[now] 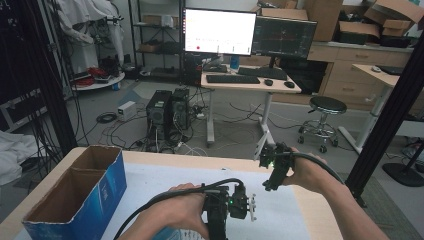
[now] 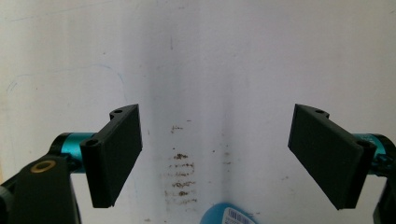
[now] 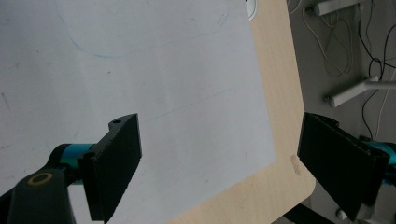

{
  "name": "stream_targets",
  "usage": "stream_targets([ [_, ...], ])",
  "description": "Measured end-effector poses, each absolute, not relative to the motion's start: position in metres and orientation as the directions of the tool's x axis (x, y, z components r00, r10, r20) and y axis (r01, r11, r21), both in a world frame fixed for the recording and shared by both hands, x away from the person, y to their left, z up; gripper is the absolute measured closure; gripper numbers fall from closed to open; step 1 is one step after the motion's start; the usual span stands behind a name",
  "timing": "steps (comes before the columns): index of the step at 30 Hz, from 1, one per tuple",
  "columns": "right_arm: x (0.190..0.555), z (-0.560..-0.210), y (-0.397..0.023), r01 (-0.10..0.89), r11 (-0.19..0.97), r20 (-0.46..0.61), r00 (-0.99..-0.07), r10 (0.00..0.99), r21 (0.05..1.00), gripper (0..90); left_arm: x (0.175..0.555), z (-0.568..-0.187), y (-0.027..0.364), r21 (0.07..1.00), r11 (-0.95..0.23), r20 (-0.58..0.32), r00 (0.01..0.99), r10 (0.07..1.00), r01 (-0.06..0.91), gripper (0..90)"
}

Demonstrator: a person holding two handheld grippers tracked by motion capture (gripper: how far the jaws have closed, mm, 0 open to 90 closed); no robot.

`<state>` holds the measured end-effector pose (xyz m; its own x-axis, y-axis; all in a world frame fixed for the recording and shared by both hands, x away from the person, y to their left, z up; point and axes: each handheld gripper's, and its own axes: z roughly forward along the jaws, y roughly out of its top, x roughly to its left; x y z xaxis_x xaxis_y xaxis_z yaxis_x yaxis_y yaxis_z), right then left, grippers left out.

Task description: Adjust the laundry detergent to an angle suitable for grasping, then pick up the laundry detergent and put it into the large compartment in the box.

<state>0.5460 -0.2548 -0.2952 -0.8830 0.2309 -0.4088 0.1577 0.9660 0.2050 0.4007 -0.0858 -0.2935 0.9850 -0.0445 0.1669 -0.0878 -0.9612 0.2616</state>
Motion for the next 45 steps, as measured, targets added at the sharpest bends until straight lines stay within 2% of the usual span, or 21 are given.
stream_targets([
  [14,0.5455,-0.3006,-0.2511,0.156,0.972,-0.398,-0.892,0.215,0.176,12.9,0.4022,-0.296,-0.0859,0.248,-0.966,0.16,0.987,-0.036,-0.075,17.5],
  [45,0.5433,-0.3008,-0.2468,0.162,0.972,-0.405,-0.887,0.219,0.172,12.9,0.3939,-0.2883,-0.0803,0.257,-0.964,0.176,0.984,-0.03,-0.075,17.6],
])
